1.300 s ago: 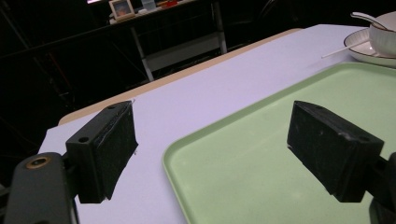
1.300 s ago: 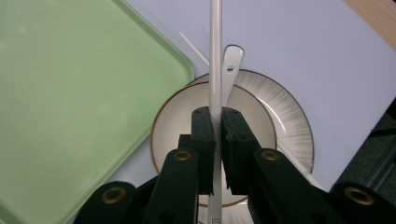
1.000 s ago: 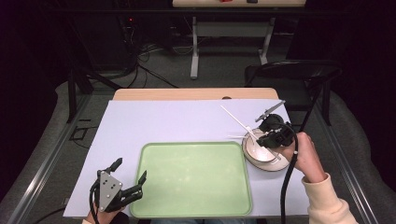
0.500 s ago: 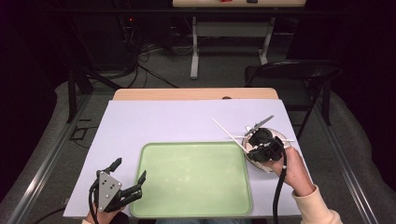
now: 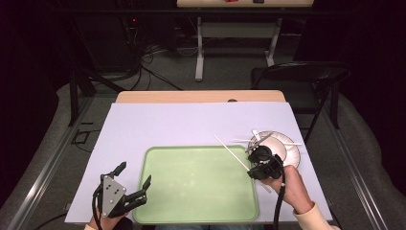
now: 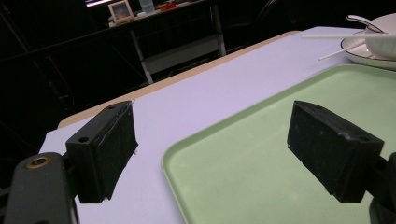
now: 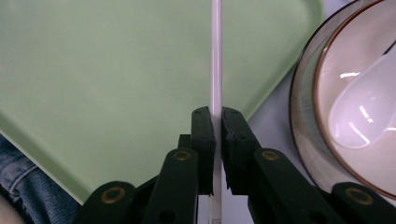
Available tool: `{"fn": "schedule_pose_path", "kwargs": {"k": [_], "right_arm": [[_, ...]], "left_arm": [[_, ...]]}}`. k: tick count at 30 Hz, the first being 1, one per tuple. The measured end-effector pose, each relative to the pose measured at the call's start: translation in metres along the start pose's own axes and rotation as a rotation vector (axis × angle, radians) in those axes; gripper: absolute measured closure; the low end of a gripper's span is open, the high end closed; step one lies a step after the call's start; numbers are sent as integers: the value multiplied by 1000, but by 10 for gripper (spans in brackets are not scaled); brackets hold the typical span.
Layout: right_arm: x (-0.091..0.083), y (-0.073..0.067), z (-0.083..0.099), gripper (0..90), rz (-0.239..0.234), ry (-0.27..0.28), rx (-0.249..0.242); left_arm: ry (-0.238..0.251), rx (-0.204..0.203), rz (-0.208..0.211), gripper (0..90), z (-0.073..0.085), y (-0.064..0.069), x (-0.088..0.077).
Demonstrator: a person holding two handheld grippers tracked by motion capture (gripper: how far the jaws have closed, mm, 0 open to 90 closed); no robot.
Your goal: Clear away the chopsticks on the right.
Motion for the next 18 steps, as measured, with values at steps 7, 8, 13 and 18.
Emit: {"fn": "schedule_pose_path", "kwargs": {"k": [7,8,13,18], "right_arm": [[25,-11,12,843,-44,-52,36],[25,-11,12,843,-44,-52,36],[41,-12,13,843,-49,-86,51],[51,-14,11,842,-58,-106,74]], "left_arm": [[-5,4,4,153,0,1,1],[-5,4,4,153,0,1,1],[-5,9,4,153,0,0,0],[-8,11,7,153,0,1,1]]}}
Point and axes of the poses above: each handheld gripper's, and its own axes: x roughly forward along the jaws, z roughly out of its underside, y roughly to its right, the point moved 5 cm from there along x, roughly forward along the jaws, and after that the axes turned 11 degrees about -x, right-handed, at the moved point
